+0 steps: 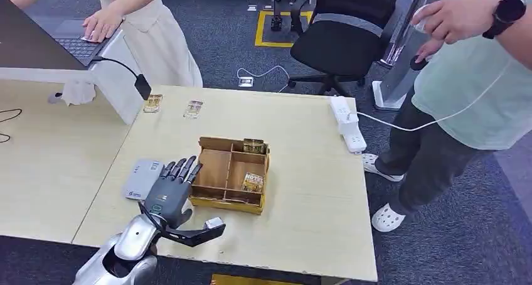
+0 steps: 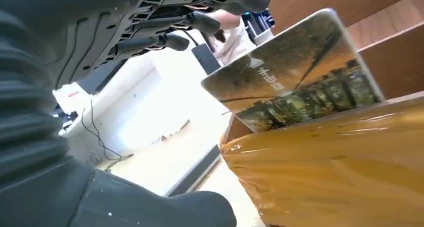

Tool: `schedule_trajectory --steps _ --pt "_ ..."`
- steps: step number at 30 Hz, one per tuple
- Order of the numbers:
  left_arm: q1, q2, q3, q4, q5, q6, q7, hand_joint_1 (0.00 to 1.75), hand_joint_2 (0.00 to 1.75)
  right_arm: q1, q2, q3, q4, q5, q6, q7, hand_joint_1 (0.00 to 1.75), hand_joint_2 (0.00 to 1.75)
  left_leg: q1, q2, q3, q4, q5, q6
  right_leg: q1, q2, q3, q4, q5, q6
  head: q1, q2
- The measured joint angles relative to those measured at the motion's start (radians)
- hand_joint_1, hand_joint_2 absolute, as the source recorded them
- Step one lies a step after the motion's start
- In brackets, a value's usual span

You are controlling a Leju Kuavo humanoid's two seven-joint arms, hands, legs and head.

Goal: Pass the card to the sensor for recognition and then transmit it.

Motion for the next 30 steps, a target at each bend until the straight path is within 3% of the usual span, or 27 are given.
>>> schedule_trajectory --steps 13,30 --pt "-0.001 0.003 0.0 0.0 0.063 -0.003 -0.049 0.0 1.75 0.003 0.049 -0.096 -0.002 0.068 0.049 -0.027 0.0 0.0 0.0 0.0 0.0 0.0 0.0 0.0 0.0 0.0 0.0 0.0 0.0 0.0 0.0 0.0" --pt "-0.001 0.008 0.0 0.0 0.064 -0.003 -0.05 0.0 1.75 0.003 0.06 -0.115 -0.002 0.068 0.049 -0.028 0.0 0.0 0.0 0.0 0.0 0.0 0.0 0.0 0.0 0.0 0.0 0.0 0.0 0.0 0.0 0.0"
